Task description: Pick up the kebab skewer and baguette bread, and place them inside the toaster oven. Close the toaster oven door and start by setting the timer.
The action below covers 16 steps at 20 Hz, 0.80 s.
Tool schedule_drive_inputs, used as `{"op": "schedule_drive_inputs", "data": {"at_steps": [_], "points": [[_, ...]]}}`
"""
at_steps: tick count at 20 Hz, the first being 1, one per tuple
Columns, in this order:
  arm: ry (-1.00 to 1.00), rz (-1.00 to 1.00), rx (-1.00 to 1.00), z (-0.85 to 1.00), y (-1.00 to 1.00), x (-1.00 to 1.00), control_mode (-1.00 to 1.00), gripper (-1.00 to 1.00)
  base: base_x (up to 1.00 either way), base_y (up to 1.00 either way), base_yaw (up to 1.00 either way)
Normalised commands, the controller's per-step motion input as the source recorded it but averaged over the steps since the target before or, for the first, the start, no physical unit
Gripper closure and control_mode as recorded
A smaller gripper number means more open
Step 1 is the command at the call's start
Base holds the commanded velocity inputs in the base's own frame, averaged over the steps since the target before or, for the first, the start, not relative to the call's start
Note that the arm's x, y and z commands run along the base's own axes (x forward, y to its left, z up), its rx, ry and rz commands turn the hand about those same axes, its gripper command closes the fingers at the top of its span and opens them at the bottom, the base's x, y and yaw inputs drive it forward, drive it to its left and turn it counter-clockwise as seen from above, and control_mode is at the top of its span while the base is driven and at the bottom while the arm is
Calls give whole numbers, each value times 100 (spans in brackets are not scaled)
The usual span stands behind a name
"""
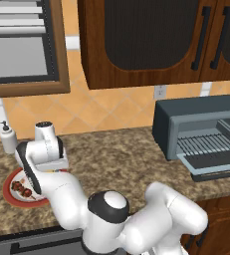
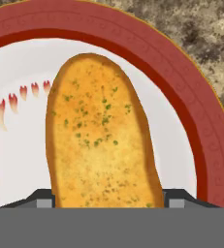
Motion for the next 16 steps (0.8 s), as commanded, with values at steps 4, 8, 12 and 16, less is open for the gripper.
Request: {"op": "schedule_drive_inputs", "data": {"at_steps": [4,8,12,16], "points": [[-9,0,9,95,-100,-68,-100,100,0,0,0],[-5,0,0,62,-100,-66,-100,100,0,0,0],[-6,1,0,51,-100,-42,-100,100,0,0,0],[-1,0,0,33,-100,-21,-100,100,0,0,0]]}}
